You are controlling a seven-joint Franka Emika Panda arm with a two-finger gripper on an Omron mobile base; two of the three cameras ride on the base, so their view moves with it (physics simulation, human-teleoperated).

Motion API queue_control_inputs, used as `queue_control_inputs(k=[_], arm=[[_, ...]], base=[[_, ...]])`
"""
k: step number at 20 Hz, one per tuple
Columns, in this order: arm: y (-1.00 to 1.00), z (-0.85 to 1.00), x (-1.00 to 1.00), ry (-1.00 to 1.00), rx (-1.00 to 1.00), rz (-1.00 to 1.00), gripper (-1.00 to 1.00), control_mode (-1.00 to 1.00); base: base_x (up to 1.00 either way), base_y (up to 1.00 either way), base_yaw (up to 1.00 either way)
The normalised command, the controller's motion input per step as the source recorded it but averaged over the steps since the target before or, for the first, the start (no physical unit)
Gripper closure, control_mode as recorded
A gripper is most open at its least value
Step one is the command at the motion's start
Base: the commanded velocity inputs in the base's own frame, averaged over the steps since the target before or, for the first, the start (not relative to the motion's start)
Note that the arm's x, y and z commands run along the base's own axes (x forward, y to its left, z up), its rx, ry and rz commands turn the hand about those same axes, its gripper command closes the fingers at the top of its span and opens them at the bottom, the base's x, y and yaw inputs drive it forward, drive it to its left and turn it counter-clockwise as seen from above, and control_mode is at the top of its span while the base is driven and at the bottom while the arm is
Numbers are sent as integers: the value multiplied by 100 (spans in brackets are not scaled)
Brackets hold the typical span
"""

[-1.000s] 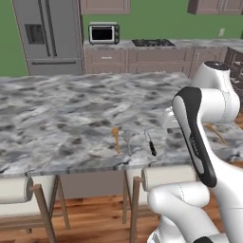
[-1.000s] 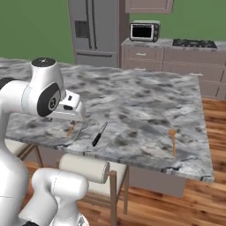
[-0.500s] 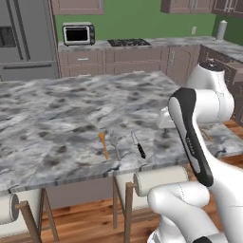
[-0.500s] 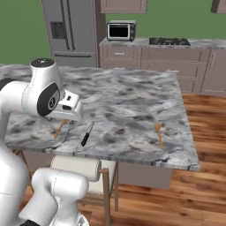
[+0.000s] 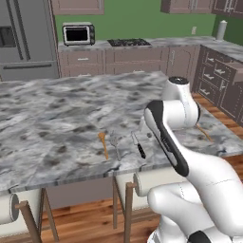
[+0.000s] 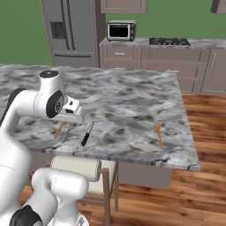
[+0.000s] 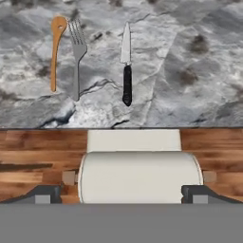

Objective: Pick up the metallic utensils from the counter and place them in the open drawer. Make sure not to pick up any wooden utensils.

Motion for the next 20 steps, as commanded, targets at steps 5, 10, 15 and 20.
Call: queue_control_inputs(k=[5,10,15,20], arm=[[-1,-57,53,6,-2,0,-100,-100],[0,-47,47,1,0,0,-100,-100],[-6,-37,34,0,0,1,-100,-100],[-2,-31,35,0,0,1,-100,-100]], base=[[0,0,0],[0,0,0],[0,0,0],[0,0,0]])
